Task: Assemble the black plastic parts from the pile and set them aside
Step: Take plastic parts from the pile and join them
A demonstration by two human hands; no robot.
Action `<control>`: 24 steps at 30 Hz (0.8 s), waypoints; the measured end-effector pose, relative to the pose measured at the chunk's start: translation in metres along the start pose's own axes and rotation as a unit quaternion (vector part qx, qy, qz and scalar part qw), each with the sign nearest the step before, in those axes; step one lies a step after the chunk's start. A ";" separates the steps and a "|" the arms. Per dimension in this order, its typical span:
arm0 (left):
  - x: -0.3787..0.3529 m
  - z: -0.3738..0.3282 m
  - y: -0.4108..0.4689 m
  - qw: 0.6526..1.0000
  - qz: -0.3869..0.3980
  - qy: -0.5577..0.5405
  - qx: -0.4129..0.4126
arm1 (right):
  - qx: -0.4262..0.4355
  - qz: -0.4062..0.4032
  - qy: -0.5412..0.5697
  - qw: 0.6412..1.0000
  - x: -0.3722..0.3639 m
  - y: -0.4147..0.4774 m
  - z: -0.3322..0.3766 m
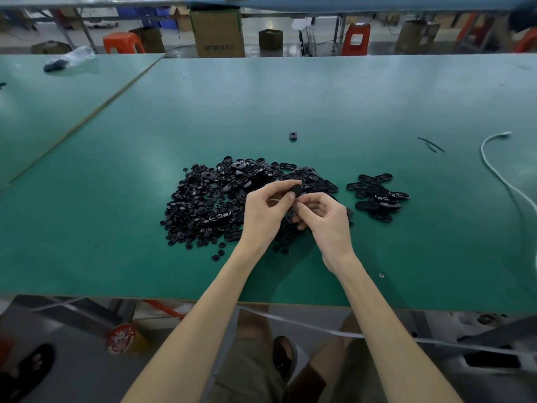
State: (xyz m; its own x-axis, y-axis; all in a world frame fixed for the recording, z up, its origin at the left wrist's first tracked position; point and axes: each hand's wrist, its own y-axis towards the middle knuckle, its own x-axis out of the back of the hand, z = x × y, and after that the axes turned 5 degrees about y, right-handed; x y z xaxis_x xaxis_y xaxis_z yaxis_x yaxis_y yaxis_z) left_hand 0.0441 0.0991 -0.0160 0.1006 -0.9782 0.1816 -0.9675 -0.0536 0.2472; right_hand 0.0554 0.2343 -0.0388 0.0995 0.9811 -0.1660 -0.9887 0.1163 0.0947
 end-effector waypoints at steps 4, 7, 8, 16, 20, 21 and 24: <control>-0.020 -0.025 0.019 0.994 0.036 0.104 -0.012 | 0.007 0.012 -0.029 0.999 -0.001 0.000 0.001; -0.041 -0.044 0.032 0.987 0.073 0.140 -0.026 | 0.002 0.005 -0.046 0.999 -0.002 0.002 0.002; -0.049 -0.049 0.036 0.986 0.084 0.142 -0.030 | -0.007 -0.006 -0.065 0.998 -0.001 0.003 0.002; -0.102 -0.057 0.051 0.966 0.172 0.190 -0.015 | -0.085 0.004 0.111 0.990 0.001 0.001 0.004; -0.096 -0.054 0.050 0.966 0.165 0.198 -0.007 | -0.069 -0.024 -0.027 0.997 0.000 0.002 0.002; -0.090 -0.053 0.050 0.969 0.154 0.193 -0.007 | -0.049 -0.028 -0.095 0.994 0.000 0.002 0.001; -0.063 -0.050 0.052 0.976 0.110 0.188 -0.012 | -0.014 -0.009 -0.082 0.997 -0.002 0.001 0.004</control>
State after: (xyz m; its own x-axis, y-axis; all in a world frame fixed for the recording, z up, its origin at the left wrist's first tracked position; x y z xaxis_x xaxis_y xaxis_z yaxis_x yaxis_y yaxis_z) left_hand -0.0009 0.1682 0.0325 -0.0258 -0.8224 0.5683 -0.9699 0.1583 0.1852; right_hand 0.0545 0.2333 -0.0340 0.1329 0.9911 -0.0049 -0.9890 0.1329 0.0649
